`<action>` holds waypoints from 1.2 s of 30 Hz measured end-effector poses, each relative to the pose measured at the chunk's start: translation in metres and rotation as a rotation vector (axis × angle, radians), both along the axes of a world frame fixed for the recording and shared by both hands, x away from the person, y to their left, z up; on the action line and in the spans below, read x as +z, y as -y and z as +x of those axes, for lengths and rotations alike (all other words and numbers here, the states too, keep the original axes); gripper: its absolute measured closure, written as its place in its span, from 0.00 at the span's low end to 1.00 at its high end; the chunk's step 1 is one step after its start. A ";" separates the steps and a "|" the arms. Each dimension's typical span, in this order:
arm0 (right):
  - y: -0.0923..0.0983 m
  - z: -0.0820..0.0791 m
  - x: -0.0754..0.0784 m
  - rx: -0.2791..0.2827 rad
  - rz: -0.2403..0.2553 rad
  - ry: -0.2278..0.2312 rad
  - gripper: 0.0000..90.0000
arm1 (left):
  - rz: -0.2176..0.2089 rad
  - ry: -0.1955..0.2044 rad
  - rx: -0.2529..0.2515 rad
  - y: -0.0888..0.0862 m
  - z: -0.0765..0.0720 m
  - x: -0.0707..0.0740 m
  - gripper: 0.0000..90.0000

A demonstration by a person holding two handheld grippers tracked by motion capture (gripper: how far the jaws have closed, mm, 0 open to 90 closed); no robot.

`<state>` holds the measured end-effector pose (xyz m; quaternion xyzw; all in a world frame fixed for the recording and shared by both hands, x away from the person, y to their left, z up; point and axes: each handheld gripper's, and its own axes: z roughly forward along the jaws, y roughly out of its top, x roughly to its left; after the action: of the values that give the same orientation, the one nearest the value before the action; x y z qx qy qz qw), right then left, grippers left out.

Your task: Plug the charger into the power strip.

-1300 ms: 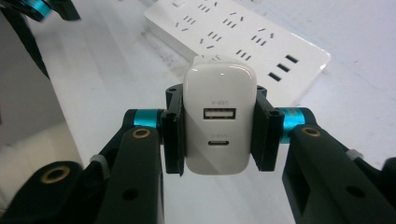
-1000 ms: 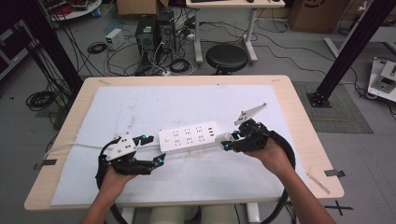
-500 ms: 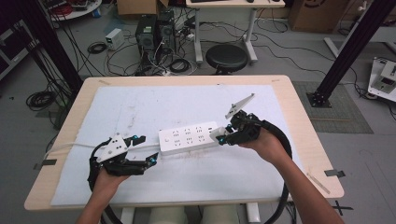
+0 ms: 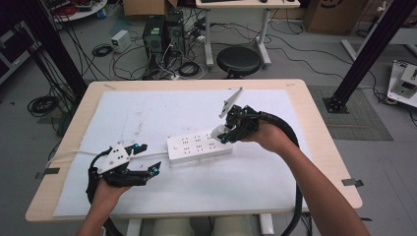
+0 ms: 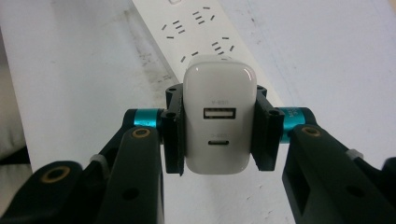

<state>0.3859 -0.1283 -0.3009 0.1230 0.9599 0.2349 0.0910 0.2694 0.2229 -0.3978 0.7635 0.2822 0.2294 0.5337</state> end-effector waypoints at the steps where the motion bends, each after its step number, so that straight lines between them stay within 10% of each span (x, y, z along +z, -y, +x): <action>1: -0.002 0.001 0.000 0.012 -0.009 0.004 0.71 | -0.002 0.001 0.001 -0.001 0.000 0.000 0.26; 36: -0.043 0.052 -0.025 0.254 -0.256 0.013 0.71 | 0.000 -0.024 0.038 -0.015 0.002 -0.013 0.26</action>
<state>0.4380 -0.0851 -0.3257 -0.0133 0.9892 0.1212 0.0817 0.2714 0.2378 -0.4110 0.7607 0.3031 0.2303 0.5258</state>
